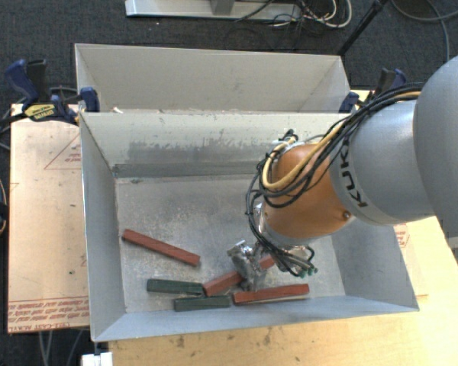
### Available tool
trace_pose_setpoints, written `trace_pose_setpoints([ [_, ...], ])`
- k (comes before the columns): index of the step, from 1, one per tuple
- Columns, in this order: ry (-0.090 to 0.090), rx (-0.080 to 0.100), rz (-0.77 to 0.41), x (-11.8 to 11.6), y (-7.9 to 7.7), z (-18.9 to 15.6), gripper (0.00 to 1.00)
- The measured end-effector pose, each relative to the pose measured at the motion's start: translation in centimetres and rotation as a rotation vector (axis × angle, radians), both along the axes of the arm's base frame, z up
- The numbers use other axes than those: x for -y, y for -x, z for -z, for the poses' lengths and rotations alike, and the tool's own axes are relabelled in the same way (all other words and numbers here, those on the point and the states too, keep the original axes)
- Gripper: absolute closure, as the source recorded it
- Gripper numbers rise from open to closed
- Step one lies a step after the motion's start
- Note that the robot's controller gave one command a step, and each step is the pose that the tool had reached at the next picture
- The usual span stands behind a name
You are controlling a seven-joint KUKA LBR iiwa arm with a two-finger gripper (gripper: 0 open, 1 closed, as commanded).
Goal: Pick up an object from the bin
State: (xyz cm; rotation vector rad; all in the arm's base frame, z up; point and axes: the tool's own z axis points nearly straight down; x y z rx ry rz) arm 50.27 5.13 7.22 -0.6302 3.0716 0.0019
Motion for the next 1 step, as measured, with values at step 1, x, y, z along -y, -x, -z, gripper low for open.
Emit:
trace_pose_setpoints([
  [1, 0.000, 0.000, 0.000, -0.01, -0.01, -0.06, 1.00],
])
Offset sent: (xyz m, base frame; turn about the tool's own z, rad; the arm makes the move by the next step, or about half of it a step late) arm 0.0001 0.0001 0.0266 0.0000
